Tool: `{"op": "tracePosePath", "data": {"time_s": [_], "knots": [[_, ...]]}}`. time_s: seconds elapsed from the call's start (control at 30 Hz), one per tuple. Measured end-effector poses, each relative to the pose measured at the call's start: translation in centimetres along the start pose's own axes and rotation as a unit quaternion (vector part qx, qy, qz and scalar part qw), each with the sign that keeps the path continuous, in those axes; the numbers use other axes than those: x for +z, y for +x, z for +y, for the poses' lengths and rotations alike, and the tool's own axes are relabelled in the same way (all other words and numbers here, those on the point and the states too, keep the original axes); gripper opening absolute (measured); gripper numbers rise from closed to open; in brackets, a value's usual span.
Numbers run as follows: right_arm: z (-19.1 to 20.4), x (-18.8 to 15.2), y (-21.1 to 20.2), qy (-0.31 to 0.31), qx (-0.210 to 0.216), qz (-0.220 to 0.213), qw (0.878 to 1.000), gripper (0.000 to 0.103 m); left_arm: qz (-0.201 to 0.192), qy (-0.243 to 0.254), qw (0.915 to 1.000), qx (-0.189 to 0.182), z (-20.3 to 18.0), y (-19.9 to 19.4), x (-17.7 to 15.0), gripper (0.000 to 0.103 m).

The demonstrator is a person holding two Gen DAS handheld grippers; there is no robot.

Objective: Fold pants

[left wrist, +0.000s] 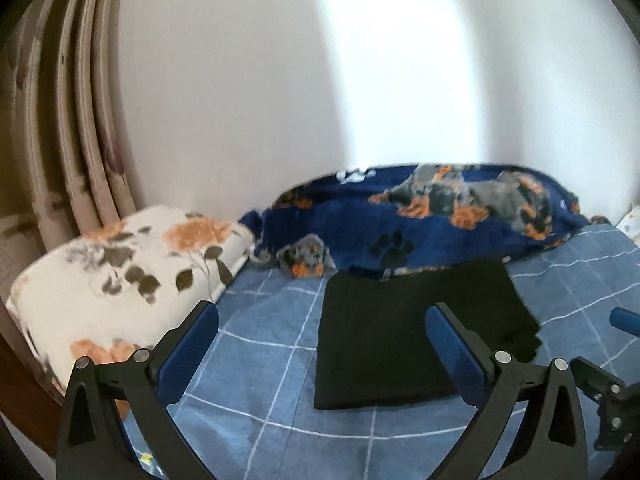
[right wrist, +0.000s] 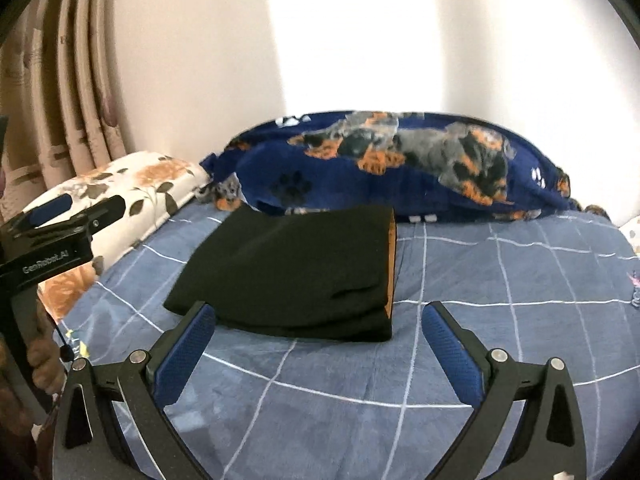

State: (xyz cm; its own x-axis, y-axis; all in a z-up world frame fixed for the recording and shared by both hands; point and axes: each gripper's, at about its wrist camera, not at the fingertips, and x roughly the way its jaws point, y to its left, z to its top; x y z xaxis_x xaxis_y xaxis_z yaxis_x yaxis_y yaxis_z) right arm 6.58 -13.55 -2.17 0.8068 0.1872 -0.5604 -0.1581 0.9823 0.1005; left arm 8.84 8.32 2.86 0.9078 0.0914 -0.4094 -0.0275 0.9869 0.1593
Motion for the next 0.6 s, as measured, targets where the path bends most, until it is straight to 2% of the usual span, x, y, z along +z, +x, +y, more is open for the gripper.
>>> {"op": "tracePosePath", "data": {"time_s": [0.13,0.37,0.47,0.53,0.6], "knots": [[-0.3,0.4,-2.1,0.01,0.002,-0.013,1.0,0.103,-0.015,-0.004,0.9998,0.009,-0.1,-3.5,1.2,0.103],[-0.8,0.5,-5.1,0.015,-0.005,-0.034,0.999,0.103,-0.031,-0.025,0.9992,-0.012,0.1,-7.6,2.9,0.103],[-0.8,0.5,-6.4,0.015,-0.008,-0.044,0.999,0.103,-0.052,-0.045,0.9975,-0.019,0.4,-9.2,3.3,0.103],[-0.8,0.4,-7.0,0.014,-0.008,-0.048,0.999,0.103,-0.072,-0.062,0.9955,0.004,0.7,-10.3,3.3,0.103],[-0.9,0.4,-7.5,0.016,-0.009,-0.046,0.999,0.103,-0.066,-0.068,0.9954,0.015,0.9,-10.7,3.5,0.103]]}}
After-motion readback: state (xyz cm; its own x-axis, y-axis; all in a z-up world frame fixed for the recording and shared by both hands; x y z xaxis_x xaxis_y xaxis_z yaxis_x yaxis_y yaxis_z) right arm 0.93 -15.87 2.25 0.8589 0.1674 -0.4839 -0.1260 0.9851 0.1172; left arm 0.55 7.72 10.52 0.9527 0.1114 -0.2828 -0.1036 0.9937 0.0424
